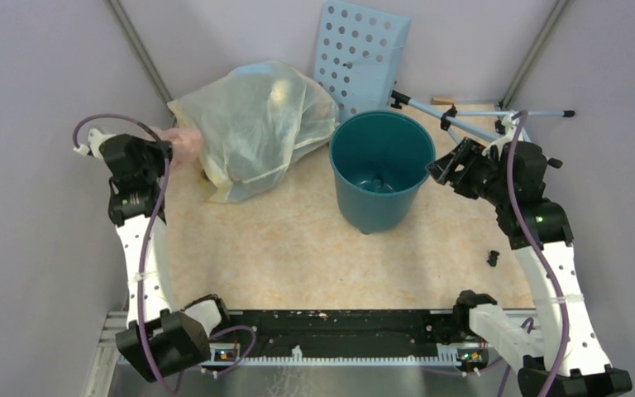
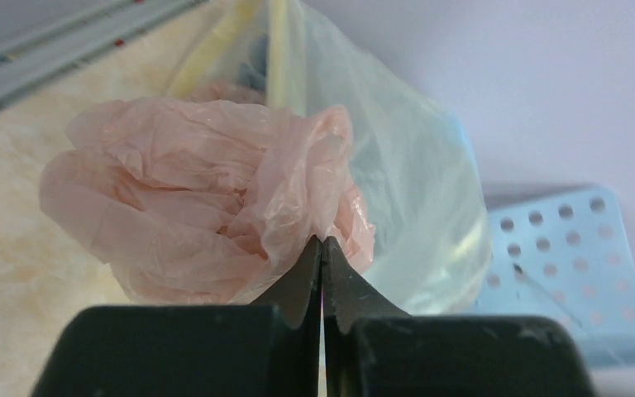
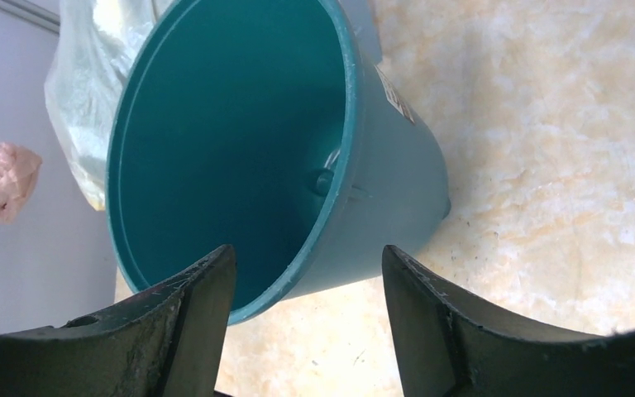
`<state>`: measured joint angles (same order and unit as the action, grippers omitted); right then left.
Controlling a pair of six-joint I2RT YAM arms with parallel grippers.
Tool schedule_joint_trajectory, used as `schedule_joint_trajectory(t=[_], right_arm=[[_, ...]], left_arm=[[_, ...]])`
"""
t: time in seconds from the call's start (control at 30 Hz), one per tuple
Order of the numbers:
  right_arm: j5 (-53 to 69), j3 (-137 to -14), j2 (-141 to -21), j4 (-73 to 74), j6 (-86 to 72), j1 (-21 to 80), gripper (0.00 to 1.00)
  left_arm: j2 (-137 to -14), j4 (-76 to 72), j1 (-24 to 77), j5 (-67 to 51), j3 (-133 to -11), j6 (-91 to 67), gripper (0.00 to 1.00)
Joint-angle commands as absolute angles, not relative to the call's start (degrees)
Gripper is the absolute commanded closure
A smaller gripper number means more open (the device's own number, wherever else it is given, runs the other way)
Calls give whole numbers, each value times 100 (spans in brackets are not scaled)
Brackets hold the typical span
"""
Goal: Put the trash bags into the trash bin
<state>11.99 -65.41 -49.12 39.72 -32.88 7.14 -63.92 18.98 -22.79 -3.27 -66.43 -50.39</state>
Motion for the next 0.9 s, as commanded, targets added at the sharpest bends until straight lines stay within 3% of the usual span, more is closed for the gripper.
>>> schedule_joint_trajectory(t=[0.0, 0.2, 0.3, 0.4, 0.67, 0.77, 0.87], right_arm=[[848, -6860, -5150, 4162, -3645, 888, 34], [413, -6845, -5599, 4125, -4211, 984, 34], [441, -6773, -5876, 4033, -4447, 984, 45], [460, -6694, -6024, 3810, -4613, 1033, 47], [192, -6733, -6369, 3277, -4685, 1294, 53], [51, -6803, -6592, 3117, -4701, 1461, 53], [-210, -6889, -6817, 2874, -4696, 1654, 61]], left_arm=[[-5704, 1234, -1824, -841, -5935, -4990, 100], [-4714, 560, -1213, -1591, -5147, -4935, 100], [-4188, 496, -1185, -2059, -4941, -4990, 100], [-3987, 522, -978, -2589, -4888, -4950, 100], [-4693, 643, -218, -3512, -4678, -4959, 100], [-5008, 797, 383, -3417, -4819, -4762, 100], [-5194, 928, 928, -3211, -4938, -4587, 100]])
